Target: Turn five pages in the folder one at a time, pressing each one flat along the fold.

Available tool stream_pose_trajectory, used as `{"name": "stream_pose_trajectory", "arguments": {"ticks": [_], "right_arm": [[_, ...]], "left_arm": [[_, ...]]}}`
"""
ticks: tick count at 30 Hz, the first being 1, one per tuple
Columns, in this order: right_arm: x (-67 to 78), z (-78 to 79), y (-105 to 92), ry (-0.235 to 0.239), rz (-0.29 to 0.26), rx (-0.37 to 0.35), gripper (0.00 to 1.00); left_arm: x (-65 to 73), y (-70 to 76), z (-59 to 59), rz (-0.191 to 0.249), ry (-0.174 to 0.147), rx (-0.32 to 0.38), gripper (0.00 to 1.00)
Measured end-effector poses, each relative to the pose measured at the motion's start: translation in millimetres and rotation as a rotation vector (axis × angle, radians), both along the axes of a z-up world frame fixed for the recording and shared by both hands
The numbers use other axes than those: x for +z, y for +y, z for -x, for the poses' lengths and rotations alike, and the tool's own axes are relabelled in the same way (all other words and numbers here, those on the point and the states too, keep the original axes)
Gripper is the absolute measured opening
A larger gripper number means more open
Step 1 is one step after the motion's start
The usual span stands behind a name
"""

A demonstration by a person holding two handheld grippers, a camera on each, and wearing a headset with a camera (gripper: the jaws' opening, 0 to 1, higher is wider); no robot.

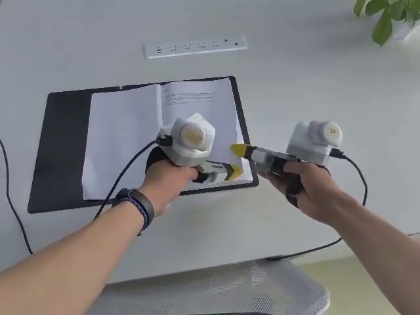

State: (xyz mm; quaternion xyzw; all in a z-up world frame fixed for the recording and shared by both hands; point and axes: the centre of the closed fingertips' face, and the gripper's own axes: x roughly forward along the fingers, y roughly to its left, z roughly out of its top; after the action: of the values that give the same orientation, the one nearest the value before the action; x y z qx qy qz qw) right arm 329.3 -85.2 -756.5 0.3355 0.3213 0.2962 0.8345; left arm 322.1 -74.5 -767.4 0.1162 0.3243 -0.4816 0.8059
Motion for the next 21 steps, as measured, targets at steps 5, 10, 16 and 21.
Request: {"name": "stream_pose_trajectory", "arguments": {"ticks": [5,10,16,21], "right_arm": [[5.8,-2.6,7.0,-0.007,0.000,-0.001,0.00],[11.3,-4.6,15.2,-0.022,0.005,0.003,0.00],[16.7,-5.7,21.0,-0.026,0.005,-0.001,0.00],[21.3,-7.0,23.0,-0.028,0.000,-0.007,0.00]], "left_arm": [[9.9,13.1,-2.5,0.013,-0.018,0.025,0.67],[16.9,31.9,-5.3,0.024,-0.030,0.059,0.66],[22.7,50.4,-4.1,0.034,-0.037,0.088,0.67],[28.0,66.0,-4.5,0.049,-0.041,0.121,0.67]]}}
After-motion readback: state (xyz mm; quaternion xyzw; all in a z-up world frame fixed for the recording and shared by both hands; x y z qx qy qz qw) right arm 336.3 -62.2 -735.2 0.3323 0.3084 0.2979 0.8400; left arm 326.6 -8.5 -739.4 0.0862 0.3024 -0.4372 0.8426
